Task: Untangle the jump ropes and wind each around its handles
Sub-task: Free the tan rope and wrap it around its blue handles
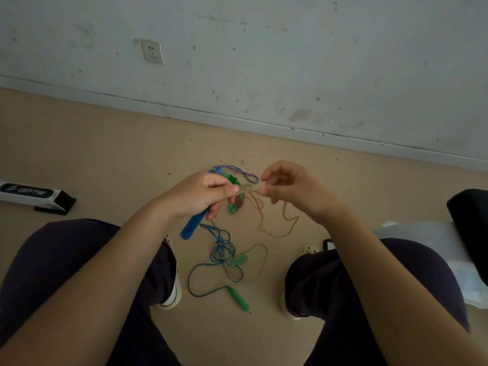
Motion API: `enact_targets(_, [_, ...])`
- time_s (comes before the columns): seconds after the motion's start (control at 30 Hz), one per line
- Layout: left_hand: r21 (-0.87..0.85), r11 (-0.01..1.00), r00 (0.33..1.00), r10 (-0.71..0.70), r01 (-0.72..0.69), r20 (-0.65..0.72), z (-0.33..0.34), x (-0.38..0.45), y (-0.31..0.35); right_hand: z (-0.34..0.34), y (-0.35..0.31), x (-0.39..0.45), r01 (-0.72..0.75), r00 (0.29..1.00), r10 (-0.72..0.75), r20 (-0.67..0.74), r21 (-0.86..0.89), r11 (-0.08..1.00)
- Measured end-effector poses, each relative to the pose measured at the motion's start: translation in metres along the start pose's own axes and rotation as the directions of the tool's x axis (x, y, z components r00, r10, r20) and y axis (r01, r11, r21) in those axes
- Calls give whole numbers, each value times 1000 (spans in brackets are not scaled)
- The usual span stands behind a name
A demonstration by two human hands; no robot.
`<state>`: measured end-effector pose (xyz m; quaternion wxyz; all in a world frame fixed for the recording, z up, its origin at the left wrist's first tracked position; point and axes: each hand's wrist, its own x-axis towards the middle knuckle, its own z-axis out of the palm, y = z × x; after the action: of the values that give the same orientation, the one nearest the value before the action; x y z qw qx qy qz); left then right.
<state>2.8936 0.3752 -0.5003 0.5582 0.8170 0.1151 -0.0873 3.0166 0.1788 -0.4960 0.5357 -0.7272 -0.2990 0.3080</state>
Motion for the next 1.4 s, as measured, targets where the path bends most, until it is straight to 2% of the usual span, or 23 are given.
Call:
enact_targets(0.07, [-14,1000,999,16,-15,35,8,1,1,12,0,-1,-26,997,29,76,-43,999])
enact_targets(0.13, [-43,999,999,16,-14,47,11,2,3,19,-2,0,-19,997,29,76,-124,992])
enact_targets(0.23, [-53,999,998,0,3,56,5,1,4,13,-7,0,-20,999,13,-37,-179,984])
enact_targets(0.37, [-41,999,1000,-23,23,-3,-11,-3,-1,-10,0,0,-5,978,-27,-209,-154,988])
enact_targets(0.47, [44,999,999,-9,11,-43,-8,-2,-4,-9,0,-3,-5,991,-12,-131,-132,991])
enact_targets(0.57, [3,1000,1000,7,-7,-16,7,3,-1,7,0,-2,-15,1000,18,22,-111,994])
enact_targets(0.67, [-43,999,999,10,-9,33,16,5,1,19,2,1,4,999,2,37,-150,989])
enact_targets(0.73, [-30,1000,999,-5,6,49,12,5,1,17,0,1,7,1000,-11,-18,-215,977])
enact_targets(0.9, [75,995,998,-60,60,1,-7,2,-6,-13,-2,0,15,948,-93,-303,-251,968])
enact_targets(1.0, [67,997,998,-42,45,-48,-6,1,-6,-8,-3,-3,17,972,-73,-222,-244,970])
enact_targets(1.13, [-4,1000,1000,-9,9,28,7,0,2,17,-2,-2,-34,999,32,-43,-49,998])
enact_targets(1.4, [-57,998,1000,4,-4,11,7,0,4,17,5,1,38,999,-40,-16,-77,996])
